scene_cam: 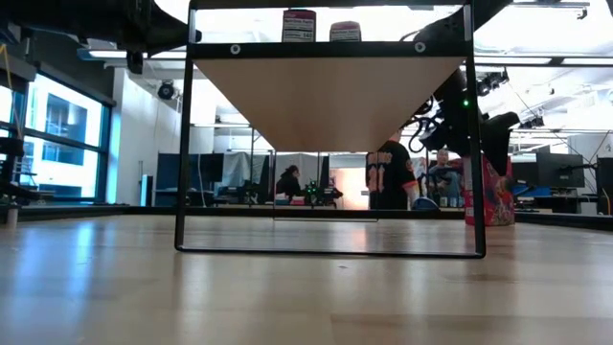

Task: Stack cereal on shelf
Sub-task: Put the top red cereal box on the shelf

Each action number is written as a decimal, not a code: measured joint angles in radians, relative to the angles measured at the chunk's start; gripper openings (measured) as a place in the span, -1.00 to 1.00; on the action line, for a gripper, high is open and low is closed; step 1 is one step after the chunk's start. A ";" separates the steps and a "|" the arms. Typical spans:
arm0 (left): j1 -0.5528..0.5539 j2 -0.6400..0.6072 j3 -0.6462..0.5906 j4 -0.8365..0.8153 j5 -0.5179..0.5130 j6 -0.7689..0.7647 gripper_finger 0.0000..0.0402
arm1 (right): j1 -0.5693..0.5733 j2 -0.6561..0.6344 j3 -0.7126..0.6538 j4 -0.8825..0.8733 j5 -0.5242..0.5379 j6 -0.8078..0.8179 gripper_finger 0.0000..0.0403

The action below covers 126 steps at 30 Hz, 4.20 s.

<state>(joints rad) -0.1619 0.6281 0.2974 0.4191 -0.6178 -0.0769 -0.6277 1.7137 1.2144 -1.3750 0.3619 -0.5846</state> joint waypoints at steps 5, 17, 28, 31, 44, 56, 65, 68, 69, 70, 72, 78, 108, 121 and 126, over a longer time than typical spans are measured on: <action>0.000 0.000 0.000 -0.002 0.000 0.000 -1.00 | 0.000 0.002 0.000 0.001 -0.016 0.010 0.14; 0.000 0.000 0.000 -0.003 0.000 0.000 -1.00 | 0.000 0.000 0.000 -0.047 -0.073 0.029 -0.36; 0.000 0.000 0.000 -0.003 0.000 0.000 -1.00 | 0.011 -0.029 0.000 -0.107 -0.132 0.072 -0.38; 0.000 0.000 0.000 -0.003 0.000 0.000 -1.00 | 0.034 -0.074 0.000 -0.129 -0.133 0.081 -0.38; 0.000 0.000 0.000 -0.002 0.000 0.000 -1.00 | 0.236 -0.324 0.005 -0.137 -0.199 0.249 -0.39; 0.000 0.000 0.000 -0.002 -0.023 0.001 -1.00 | 0.539 -0.373 0.195 -0.198 -0.337 0.541 -0.39; 0.000 0.000 0.000 -0.003 -0.023 0.000 -1.00 | 0.789 -0.308 0.539 -0.185 -0.140 0.723 -0.39; 0.000 0.000 0.000 -0.003 -0.023 0.000 -1.00 | 0.855 -0.235 0.633 -0.183 -0.095 0.706 -0.39; 0.000 0.000 0.000 -0.003 -0.023 0.000 -1.00 | 0.871 -0.203 0.663 -0.184 -0.092 0.694 -0.39; 0.000 0.000 0.000 -0.003 -0.023 0.000 -1.00 | 0.888 -0.171 0.693 -0.191 -0.092 0.680 -0.39; 0.000 0.000 0.000 -0.003 -0.023 0.000 -1.00 | 0.914 -0.109 0.750 -0.195 -0.101 0.655 -0.39; 0.000 0.000 0.000 -0.005 -0.023 0.000 -1.00 | 0.954 0.062 0.898 -0.195 -0.131 0.609 -0.39; 0.000 0.000 0.000 -0.033 -0.022 -0.027 -1.00 | 0.902 0.089 0.962 -0.196 -0.234 0.813 -0.39; 0.000 0.000 0.000 -0.034 -0.022 -0.052 -1.00 | 0.892 0.042 0.858 -0.198 -0.270 0.857 -0.39; 0.000 0.000 0.000 -0.034 -0.022 -0.052 -1.00 | 0.892 0.020 0.793 -0.197 -0.270 0.874 -0.39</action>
<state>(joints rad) -0.1619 0.6281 0.2970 0.3847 -0.6401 -0.1287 0.2638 1.7332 2.0078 -1.5720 0.0920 0.2894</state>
